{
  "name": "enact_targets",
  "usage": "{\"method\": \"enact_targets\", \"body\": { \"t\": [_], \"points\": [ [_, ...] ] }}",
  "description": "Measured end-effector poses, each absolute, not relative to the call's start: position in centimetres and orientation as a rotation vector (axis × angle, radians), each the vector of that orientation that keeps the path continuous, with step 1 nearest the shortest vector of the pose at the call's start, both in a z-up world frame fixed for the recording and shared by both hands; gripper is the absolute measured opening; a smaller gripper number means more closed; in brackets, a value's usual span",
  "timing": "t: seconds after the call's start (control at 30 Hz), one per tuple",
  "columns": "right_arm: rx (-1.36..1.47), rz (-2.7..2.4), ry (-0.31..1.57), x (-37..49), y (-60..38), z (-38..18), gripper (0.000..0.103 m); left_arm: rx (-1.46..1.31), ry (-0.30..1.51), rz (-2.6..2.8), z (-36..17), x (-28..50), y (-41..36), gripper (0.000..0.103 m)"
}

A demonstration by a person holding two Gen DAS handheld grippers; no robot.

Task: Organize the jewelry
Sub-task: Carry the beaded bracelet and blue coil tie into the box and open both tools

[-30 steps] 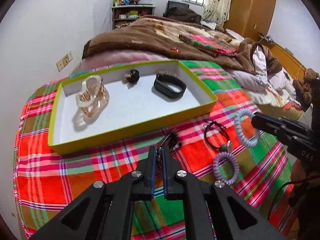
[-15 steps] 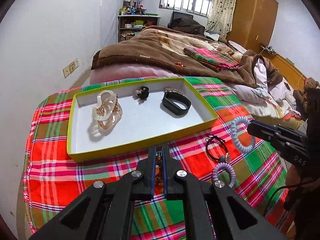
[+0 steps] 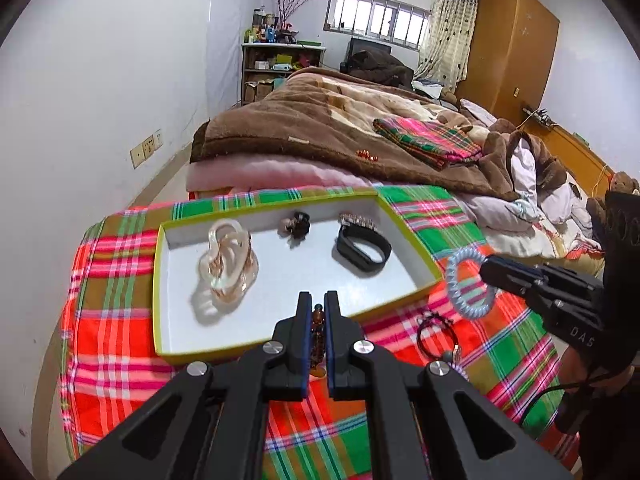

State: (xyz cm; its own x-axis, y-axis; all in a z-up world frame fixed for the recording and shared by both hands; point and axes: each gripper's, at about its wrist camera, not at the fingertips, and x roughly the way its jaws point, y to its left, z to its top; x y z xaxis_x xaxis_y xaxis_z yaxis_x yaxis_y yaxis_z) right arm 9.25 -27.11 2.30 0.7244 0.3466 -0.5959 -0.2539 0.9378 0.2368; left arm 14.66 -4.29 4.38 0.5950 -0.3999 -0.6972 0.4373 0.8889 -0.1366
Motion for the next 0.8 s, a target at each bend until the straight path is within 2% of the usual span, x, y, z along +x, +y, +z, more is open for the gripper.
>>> {"method": "enact_targets", "body": {
  "t": [0.47, 0.8],
  "points": [
    [0.135, 0.323, 0.735, 13.8, -25.2, 0.9, 0.009, 0.043, 0.755, -0.503, 6.0, 19.2, -5.3, 0.006],
    [0.11, 0.324, 0.809, 16.9, -23.3, -1.4, 0.009, 0.041, 0.806, -0.51, 3.9, 22.9, -6.0, 0.006]
  ]
}}
